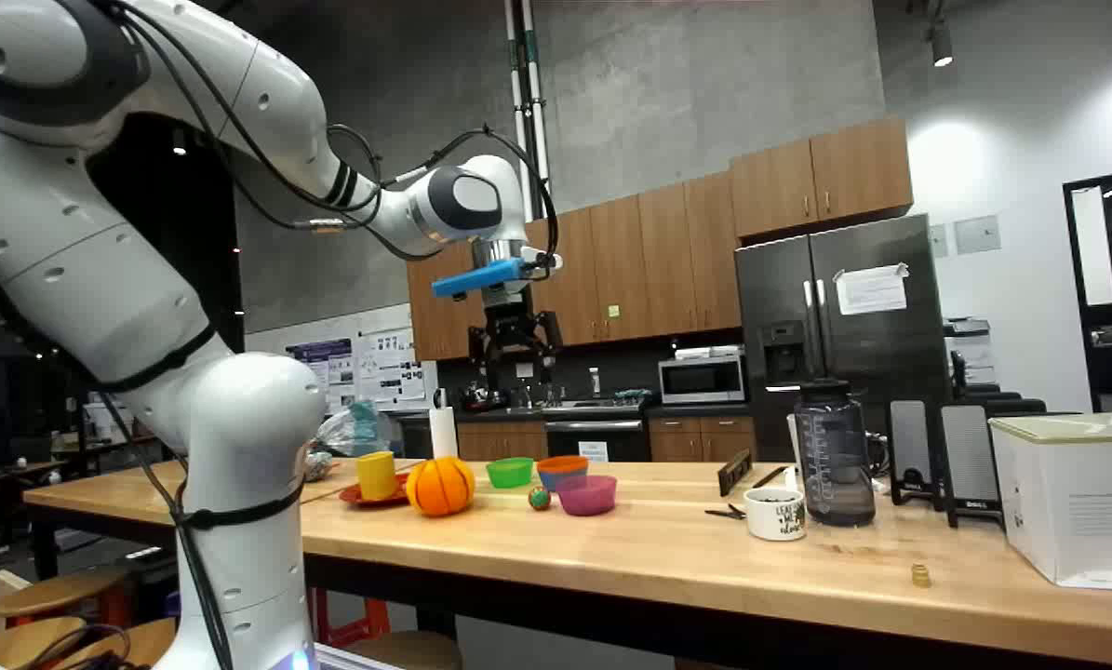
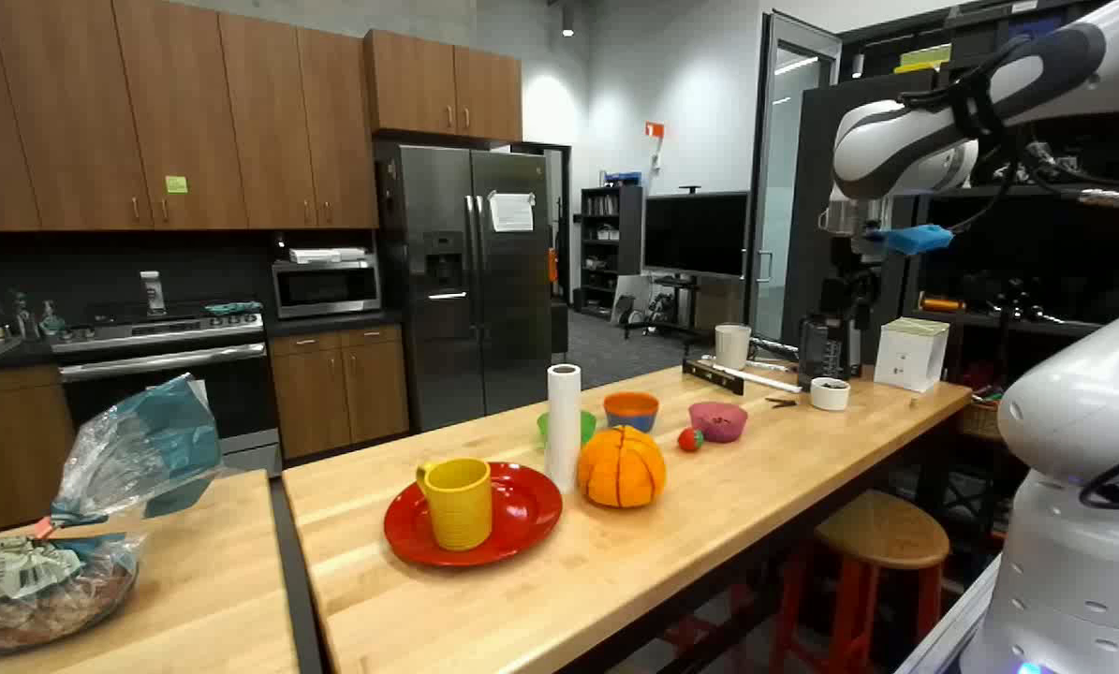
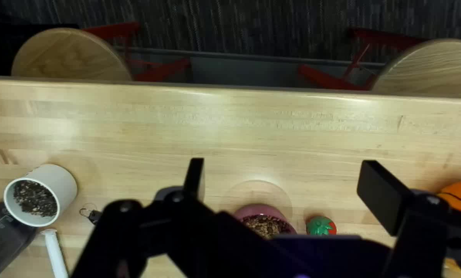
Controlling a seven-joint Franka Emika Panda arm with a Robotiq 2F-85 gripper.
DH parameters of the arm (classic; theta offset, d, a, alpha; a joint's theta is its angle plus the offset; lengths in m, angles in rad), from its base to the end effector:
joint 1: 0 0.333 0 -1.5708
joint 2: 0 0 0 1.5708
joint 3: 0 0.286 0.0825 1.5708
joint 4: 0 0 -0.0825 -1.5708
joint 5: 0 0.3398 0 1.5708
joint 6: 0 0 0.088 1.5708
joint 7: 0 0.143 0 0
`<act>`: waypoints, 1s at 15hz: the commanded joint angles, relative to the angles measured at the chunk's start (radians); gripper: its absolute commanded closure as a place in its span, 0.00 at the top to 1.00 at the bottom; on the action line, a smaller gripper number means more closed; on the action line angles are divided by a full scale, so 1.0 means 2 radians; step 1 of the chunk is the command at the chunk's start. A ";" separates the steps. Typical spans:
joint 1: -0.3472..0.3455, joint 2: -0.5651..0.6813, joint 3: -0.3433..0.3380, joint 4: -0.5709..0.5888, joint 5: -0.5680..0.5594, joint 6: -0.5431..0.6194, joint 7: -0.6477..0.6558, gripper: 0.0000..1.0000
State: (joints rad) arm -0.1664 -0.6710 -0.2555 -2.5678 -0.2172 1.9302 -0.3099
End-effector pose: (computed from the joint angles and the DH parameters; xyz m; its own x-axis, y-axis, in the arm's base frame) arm 0.2945 -0.1542 0.4299 0.9999 0.0148 0.0060 0.0145 -0.9986 0.0513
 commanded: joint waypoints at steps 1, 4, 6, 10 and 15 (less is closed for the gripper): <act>-0.001 0.000 0.001 0.001 0.001 -0.001 0.000 1.00; -0.001 0.000 0.001 0.001 0.001 -0.001 0.000 1.00; -0.001 0.000 0.001 0.001 0.001 -0.001 0.000 1.00; 0.004 0.008 0.001 0.001 0.010 0.007 0.006 1.00; 0.020 0.031 0.008 0.008 0.044 0.034 0.018 1.00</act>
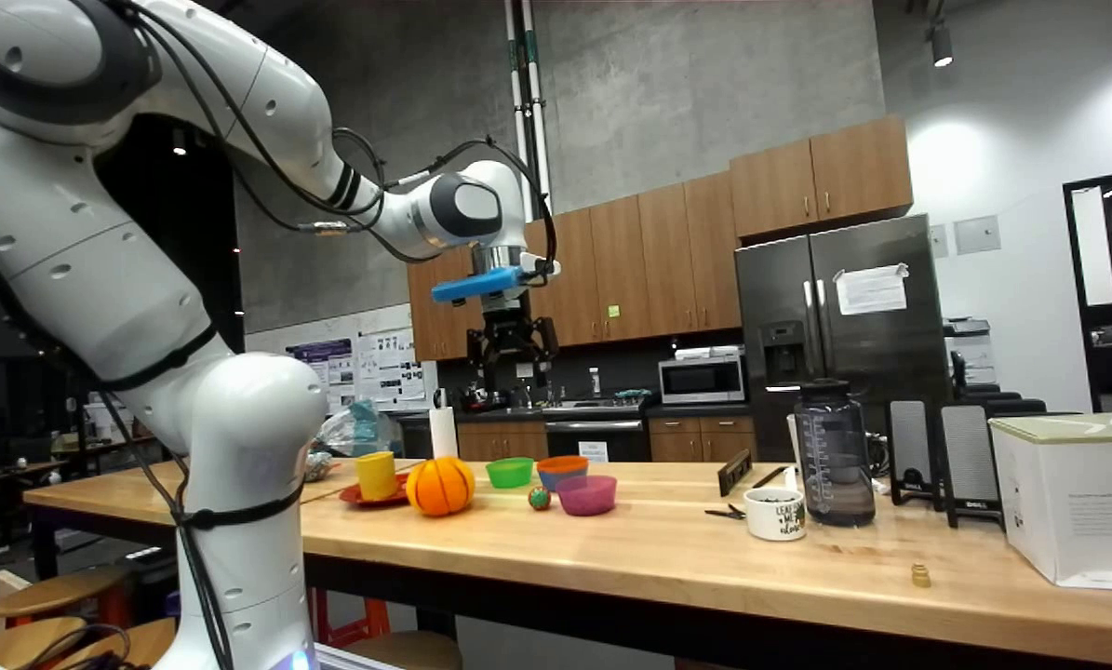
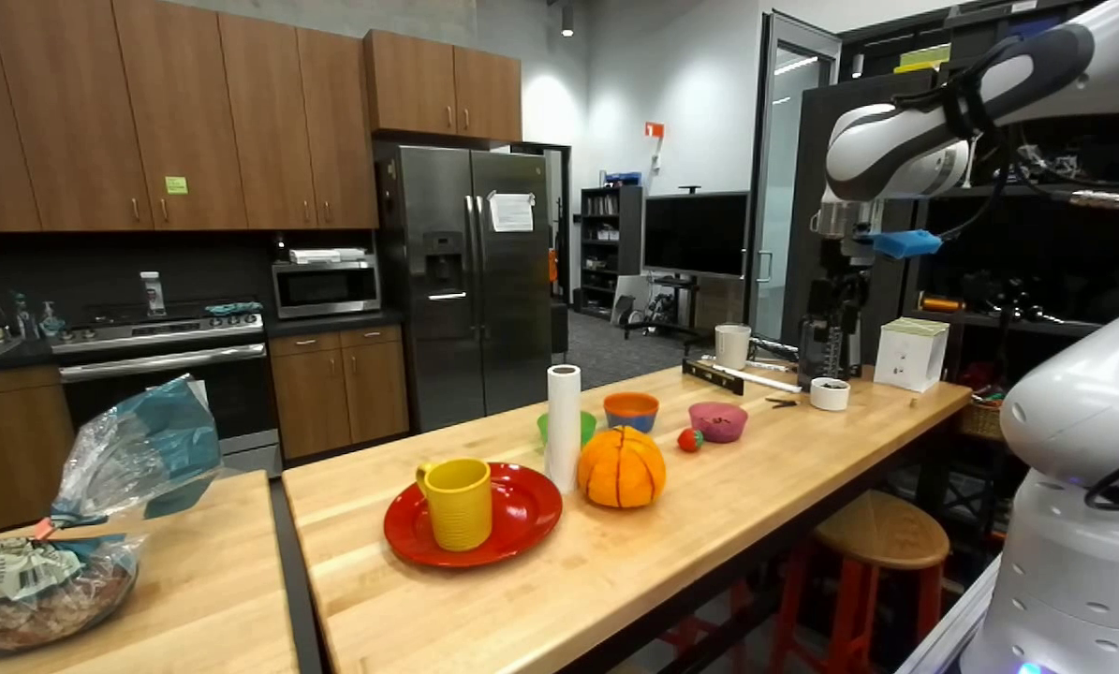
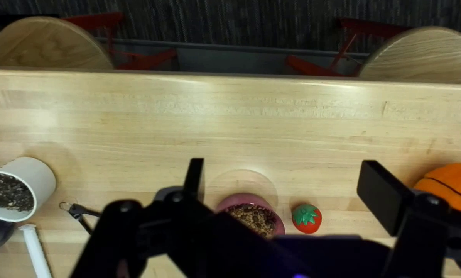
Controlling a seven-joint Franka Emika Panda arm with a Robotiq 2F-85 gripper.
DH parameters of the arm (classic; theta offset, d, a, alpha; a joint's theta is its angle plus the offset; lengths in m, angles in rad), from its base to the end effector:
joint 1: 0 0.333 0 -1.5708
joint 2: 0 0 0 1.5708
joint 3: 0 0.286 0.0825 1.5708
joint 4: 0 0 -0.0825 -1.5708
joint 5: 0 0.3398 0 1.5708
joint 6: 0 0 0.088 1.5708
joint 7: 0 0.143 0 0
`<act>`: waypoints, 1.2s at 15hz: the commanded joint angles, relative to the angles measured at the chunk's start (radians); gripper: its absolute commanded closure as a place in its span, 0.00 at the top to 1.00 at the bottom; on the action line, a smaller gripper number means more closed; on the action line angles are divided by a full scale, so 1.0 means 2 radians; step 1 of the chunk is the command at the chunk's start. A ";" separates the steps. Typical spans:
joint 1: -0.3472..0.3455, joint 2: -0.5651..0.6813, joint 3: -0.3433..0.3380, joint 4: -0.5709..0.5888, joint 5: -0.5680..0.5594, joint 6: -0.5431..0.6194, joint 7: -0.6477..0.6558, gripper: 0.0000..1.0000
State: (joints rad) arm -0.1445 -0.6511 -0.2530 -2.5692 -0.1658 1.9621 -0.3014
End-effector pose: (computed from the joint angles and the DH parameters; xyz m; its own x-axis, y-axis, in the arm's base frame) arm 0.3056 -0.1433 0.4259 0.9995 0.0129 0.0305 0.0126 -0.9998 0.0125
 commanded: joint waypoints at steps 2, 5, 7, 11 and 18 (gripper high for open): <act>0.015 0.036 0.016 0.008 0.030 0.048 0.027 1.00; 0.020 0.067 0.033 0.008 0.041 0.101 0.055 1.00; 0.022 0.092 0.046 0.014 0.047 0.134 0.077 1.00; 0.026 0.144 0.066 0.037 0.049 0.173 0.108 1.00; 0.036 0.229 0.086 0.104 0.054 0.198 0.132 1.00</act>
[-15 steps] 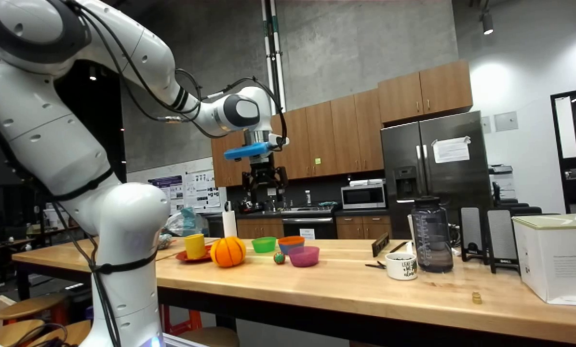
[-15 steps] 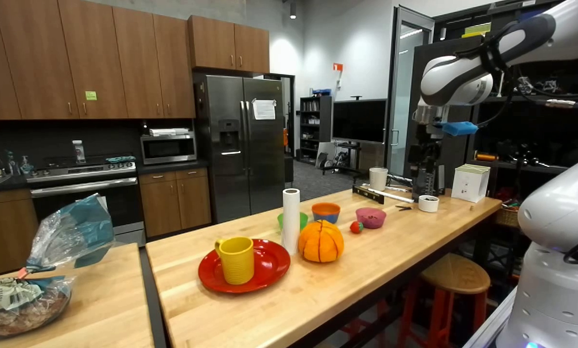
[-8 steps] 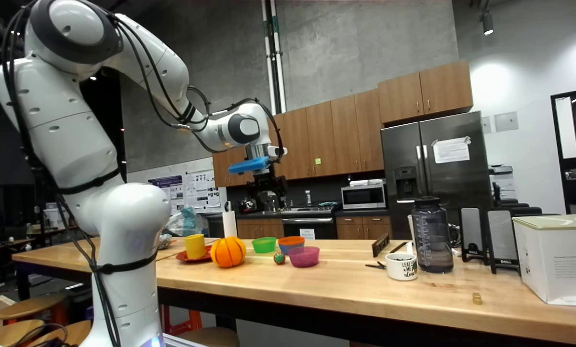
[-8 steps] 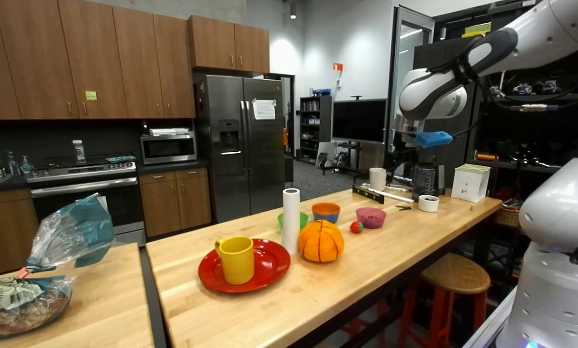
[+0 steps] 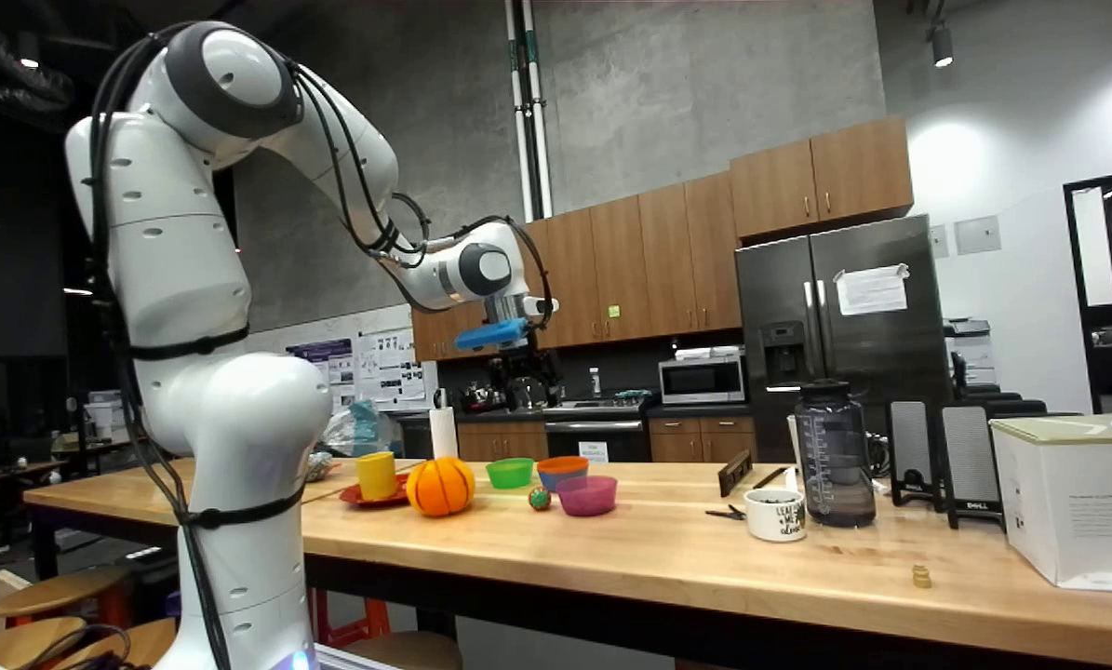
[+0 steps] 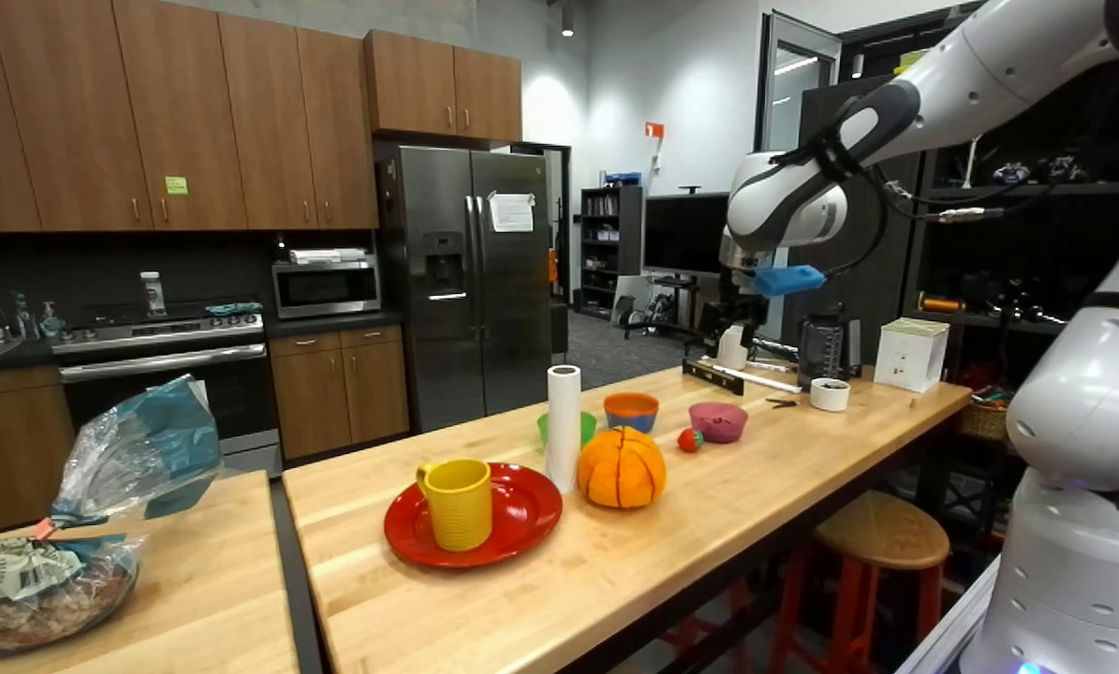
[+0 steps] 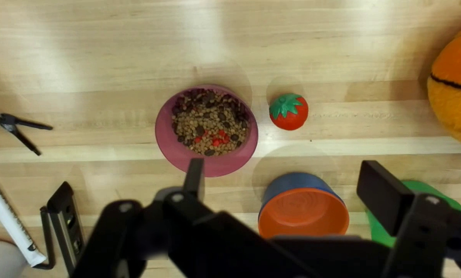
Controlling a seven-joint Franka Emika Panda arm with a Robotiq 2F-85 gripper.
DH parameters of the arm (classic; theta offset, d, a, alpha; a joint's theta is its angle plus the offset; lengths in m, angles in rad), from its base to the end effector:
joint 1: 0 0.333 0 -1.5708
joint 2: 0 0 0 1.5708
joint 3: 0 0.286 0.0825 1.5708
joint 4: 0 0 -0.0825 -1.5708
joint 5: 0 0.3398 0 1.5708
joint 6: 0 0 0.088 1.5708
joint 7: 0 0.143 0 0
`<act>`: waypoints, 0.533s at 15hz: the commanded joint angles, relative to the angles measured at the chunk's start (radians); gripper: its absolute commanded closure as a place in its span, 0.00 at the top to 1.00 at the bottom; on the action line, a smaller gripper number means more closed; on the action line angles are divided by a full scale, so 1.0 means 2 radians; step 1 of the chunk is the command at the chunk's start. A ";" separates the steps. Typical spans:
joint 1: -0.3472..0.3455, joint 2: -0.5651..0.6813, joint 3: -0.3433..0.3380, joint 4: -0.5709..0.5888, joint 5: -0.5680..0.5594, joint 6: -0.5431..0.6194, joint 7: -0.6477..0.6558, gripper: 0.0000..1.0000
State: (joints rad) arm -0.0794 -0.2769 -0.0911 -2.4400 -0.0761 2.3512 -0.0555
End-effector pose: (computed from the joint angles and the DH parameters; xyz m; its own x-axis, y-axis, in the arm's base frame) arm 0.4356 -0.0778 0.3849 0.9813 -0.0598 0.1831 -0.0698 -0.9964 0.0484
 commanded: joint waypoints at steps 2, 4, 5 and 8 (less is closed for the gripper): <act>0.006 0.065 0.007 0.062 0.011 0.004 0.010 1.00; 0.009 0.088 0.009 0.083 0.013 0.003 0.008 1.00; 0.010 0.099 0.010 0.095 0.015 0.002 0.007 1.00; 0.013 0.128 0.012 0.127 0.022 -0.003 0.000 1.00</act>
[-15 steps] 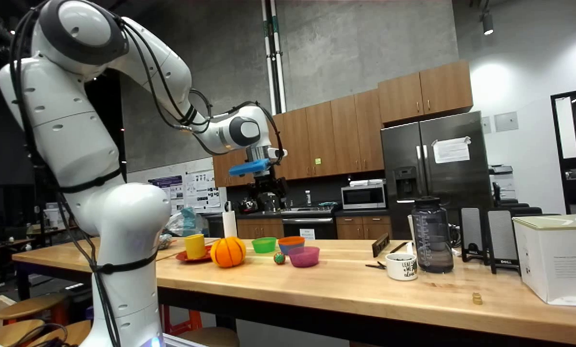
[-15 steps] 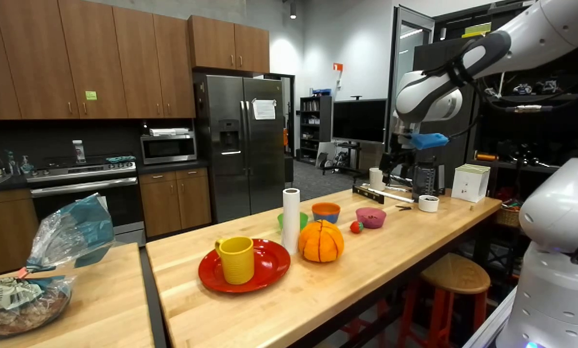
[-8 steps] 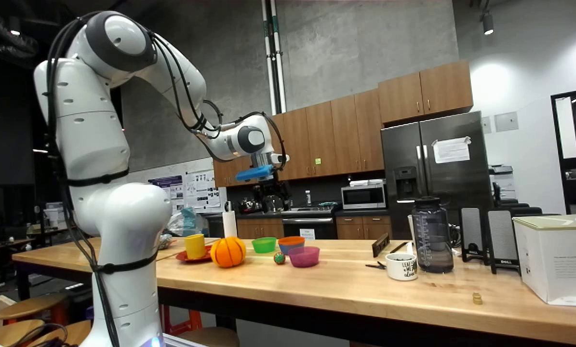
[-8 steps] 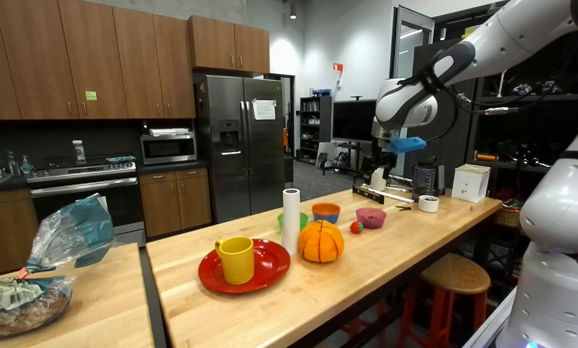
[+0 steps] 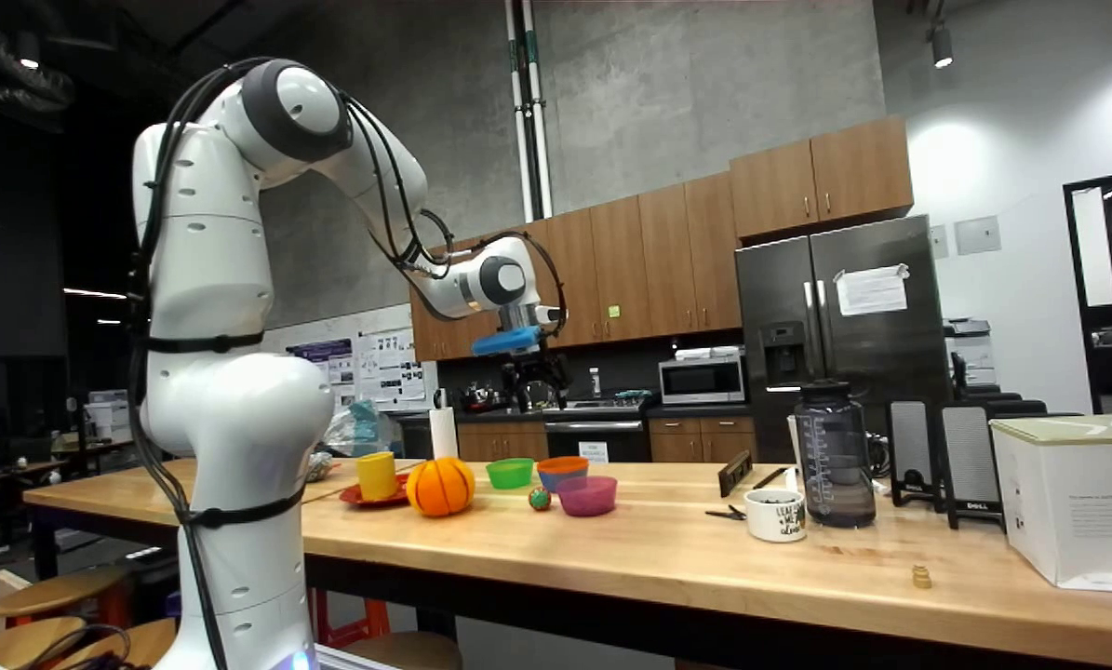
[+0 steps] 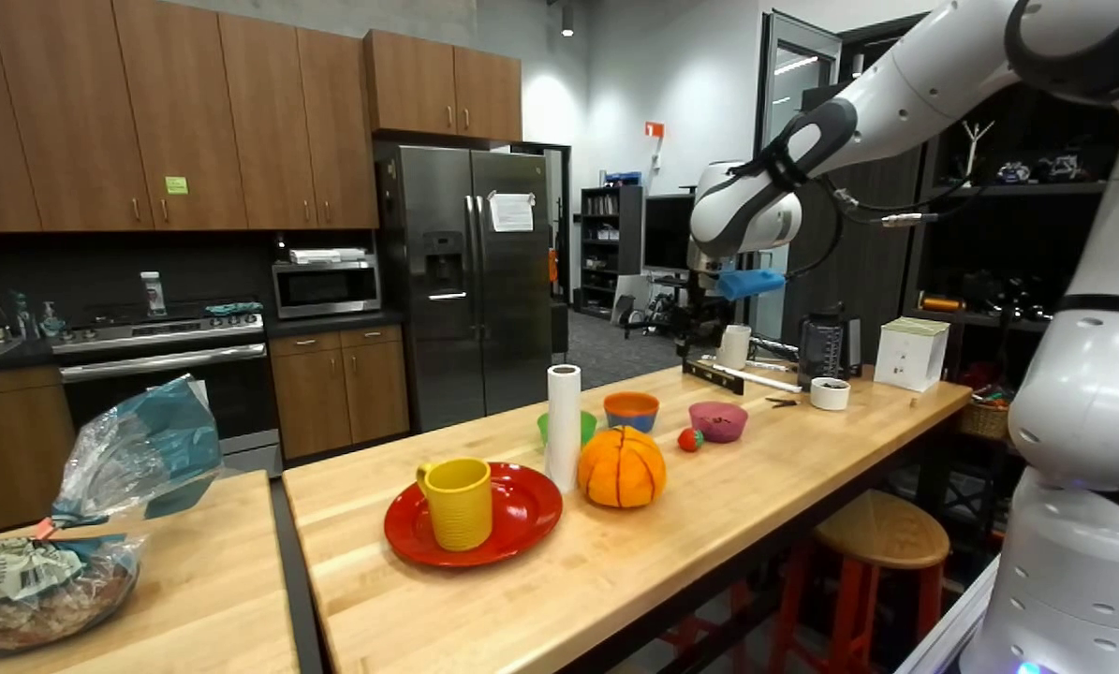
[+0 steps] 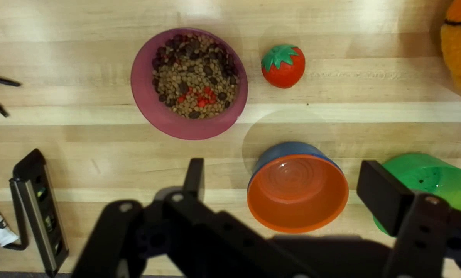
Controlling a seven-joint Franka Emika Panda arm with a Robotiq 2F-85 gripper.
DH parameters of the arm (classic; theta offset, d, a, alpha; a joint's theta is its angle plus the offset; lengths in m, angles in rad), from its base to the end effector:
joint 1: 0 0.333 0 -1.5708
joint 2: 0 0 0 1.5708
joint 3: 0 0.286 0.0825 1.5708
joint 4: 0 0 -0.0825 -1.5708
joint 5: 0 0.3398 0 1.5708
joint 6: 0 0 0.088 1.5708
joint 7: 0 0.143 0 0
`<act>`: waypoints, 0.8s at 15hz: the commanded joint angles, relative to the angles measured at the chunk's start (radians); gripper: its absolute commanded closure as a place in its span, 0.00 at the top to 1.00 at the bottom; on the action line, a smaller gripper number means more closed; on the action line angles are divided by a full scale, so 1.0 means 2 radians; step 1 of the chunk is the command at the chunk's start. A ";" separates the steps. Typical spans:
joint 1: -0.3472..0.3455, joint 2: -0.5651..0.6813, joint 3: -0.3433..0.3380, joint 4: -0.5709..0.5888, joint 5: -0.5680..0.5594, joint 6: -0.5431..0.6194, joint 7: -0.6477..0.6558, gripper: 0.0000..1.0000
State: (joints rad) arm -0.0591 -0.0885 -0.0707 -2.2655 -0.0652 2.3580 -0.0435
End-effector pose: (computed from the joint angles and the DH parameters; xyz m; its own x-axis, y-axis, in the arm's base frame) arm 0.4910 -0.0667 0.3745 0.9835 -0.0390 0.1766 -0.0494 -0.9973 0.0550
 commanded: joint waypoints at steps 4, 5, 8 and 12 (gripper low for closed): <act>0.001 0.037 0.005 0.040 0.015 -0.002 -0.005 1.00; 0.001 0.042 0.005 0.045 0.016 -0.002 -0.006 1.00; 0.001 0.043 0.005 0.043 0.016 -0.002 -0.006 1.00; 0.001 0.043 0.005 0.043 0.016 -0.002 -0.006 1.00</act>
State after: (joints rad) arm -0.0568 -0.0026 -0.0611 -2.1808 -0.0340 2.3563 -0.0547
